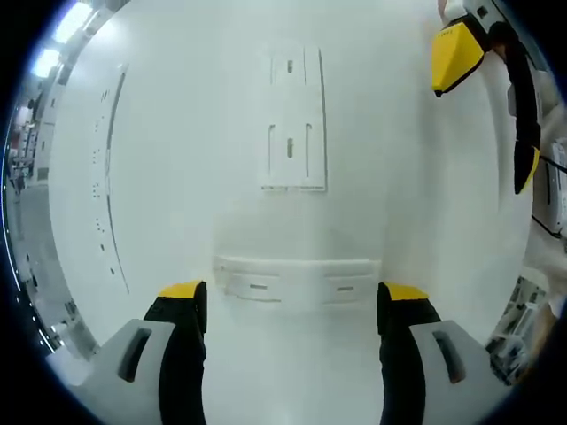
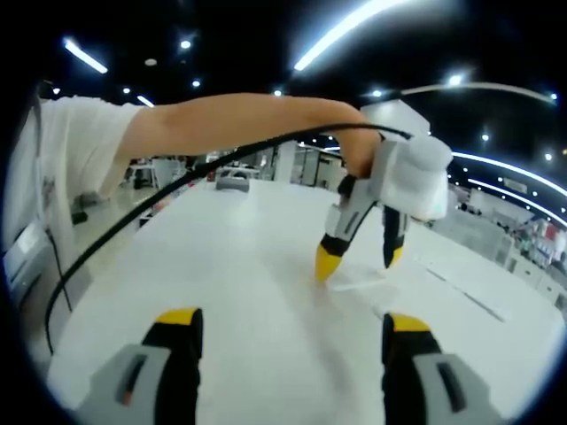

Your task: Locate the socket holder cover, grip the socket holder cover, clip it into the socket holder slot.

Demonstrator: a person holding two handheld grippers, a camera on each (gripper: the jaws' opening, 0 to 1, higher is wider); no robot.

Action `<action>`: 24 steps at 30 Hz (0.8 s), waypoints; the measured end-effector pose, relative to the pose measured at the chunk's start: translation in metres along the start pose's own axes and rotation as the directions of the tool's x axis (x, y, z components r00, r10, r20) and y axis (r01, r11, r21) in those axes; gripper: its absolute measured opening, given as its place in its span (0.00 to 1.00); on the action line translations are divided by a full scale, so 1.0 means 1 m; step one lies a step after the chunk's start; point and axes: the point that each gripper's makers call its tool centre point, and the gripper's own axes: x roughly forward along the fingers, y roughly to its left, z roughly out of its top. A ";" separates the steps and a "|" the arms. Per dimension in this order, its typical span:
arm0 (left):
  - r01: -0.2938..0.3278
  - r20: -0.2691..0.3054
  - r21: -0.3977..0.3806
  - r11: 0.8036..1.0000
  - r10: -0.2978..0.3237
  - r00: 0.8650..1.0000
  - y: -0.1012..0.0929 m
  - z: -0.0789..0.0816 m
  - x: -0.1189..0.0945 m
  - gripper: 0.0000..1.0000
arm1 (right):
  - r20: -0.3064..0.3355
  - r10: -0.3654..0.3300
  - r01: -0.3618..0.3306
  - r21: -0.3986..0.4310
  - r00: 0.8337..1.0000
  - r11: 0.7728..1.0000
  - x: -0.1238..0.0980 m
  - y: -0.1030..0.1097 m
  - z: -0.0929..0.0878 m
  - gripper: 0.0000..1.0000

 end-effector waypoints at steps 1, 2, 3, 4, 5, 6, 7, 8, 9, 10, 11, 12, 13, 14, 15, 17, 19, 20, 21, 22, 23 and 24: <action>0.001 -0.002 -0.001 1.000 -0.001 1.000 0.000 0.000 0.000 0.78 | 0.000 0.000 0.000 0.000 1.000 1.000 0.000 0.000 0.000 0.83; -0.002 -0.002 -0.001 1.000 0.002 1.000 0.001 0.000 0.000 0.78 | 0.000 -0.001 0.001 0.000 1.000 1.000 0.000 0.000 0.000 0.83; -0.003 -0.002 -0.001 1.000 0.003 1.000 0.001 0.000 0.000 0.77 | 0.000 -0.001 0.001 0.001 1.000 1.000 0.000 0.000 0.000 0.83; -0.002 -0.003 -0.002 1.000 0.002 1.000 0.001 -0.001 0.000 0.78 | 0.000 -0.001 0.001 0.000 1.000 1.000 0.000 0.000 0.000 0.83; -0.002 -0.002 -0.002 1.000 0.002 1.000 0.000 -0.001 0.000 0.78 | 0.001 -0.001 0.001 0.000 1.000 1.000 0.000 -0.001 0.000 0.83; -0.003 -0.001 -0.001 1.000 0.003 1.000 0.001 -0.001 0.000 0.77 | 0.001 -0.002 0.002 0.002 1.000 1.000 0.000 -0.001 0.000 0.83; -0.004 -0.002 -0.003 1.000 0.004 1.000 0.001 -0.001 0.000 0.77 | 0.001 -0.002 0.002 0.002 1.000 1.000 0.000 -0.001 0.000 0.83; -0.005 -0.003 -0.006 1.000 0.005 1.000 0.002 -0.002 0.001 0.78 | 0.001 -0.002 0.002 0.001 1.000 1.000 0.000 -0.001 0.000 0.83; -0.006 -0.005 -0.008 1.000 0.006 1.000 0.002 -0.003 0.001 0.77 | 0.000 -0.001 0.001 0.001 1.000 1.000 0.000 -0.001 0.000 0.83; -0.008 -0.007 -0.009 1.000 0.008 1.000 0.002 -0.003 0.001 0.78 | 0.000 -0.001 0.001 0.001 1.000 1.000 0.000 -0.001 0.000 0.83; -0.009 -0.007 -0.008 1.000 0.009 1.000 0.003 -0.004 0.001 0.77 | 0.000 -0.001 0.001 0.001 1.000 1.000 0.000 -0.001 0.001 0.83; -0.010 -0.007 -0.006 1.000 0.010 1.000 0.003 -0.004 0.001 0.78 | 0.001 -0.001 0.001 0.002 1.000 1.000 0.000 -0.001 0.001 0.83; -0.013 -0.006 -0.005 1.000 0.013 1.000 0.003 -0.004 0.000 0.78 | 0.001 -0.001 0.001 0.002 1.000 1.000 0.000 -0.001 0.001 0.83; -0.014 -0.004 -0.005 1.000 0.014 1.000 0.003 -0.004 0.000 0.77 | 0.000 -0.001 0.001 0.000 1.000 1.000 0.000 -0.001 0.001 0.83; -0.014 -0.005 -0.005 1.000 0.014 1.000 0.003 -0.005 0.000 0.77 | 0.001 -0.002 0.002 0.001 1.000 1.000 0.000 -0.001 0.001 0.83; -0.014 -0.006 -0.004 1.000 0.014 1.000 0.003 -0.005 0.000 0.77 | 0.002 -0.002 0.002 0.003 1.000 1.000 0.000 -0.001 0.001 0.83; -0.014 -0.008 -0.013 1.000 0.014 1.000 0.003 -0.005 0.000 0.77 | 0.001 -0.003 0.003 0.002 1.000 1.000 0.000 -0.001 0.001 0.83; -0.015 -0.010 -0.012 1.000 0.015 1.000 0.004 -0.006 0.000 0.77 | 0.001 -0.003 0.003 0.001 1.000 1.000 0.000 -0.001 0.001 0.83; -0.017 -0.010 -0.012 1.000 0.017 1.000 0.004 -0.006 0.000 0.77 | 0.000 -0.002 0.002 0.001 1.000 1.000 0.000 -0.001 0.001 0.83; -0.017 -0.011 -0.010 1.000 0.017 1.000 0.004 -0.006 0.000 0.77 | 0.000 -0.002 0.002 0.001 1.000 1.000 0.000 -0.001 0.001 0.83; -0.019 -0.009 -0.008 1.000 0.019 1.000 0.005 -0.006 0.000 0.78 | 0.000 -0.002 0.002 0.001 1.000 1.000 0.000 -0.001 0.001 0.83; -0.020 -0.008 -0.009 1.000 0.020 1.000 0.005 -0.006 0.000 0.78 | 0.000 -0.002 0.002 0.000 1.000 1.000 0.000 -0.001 0.001 0.83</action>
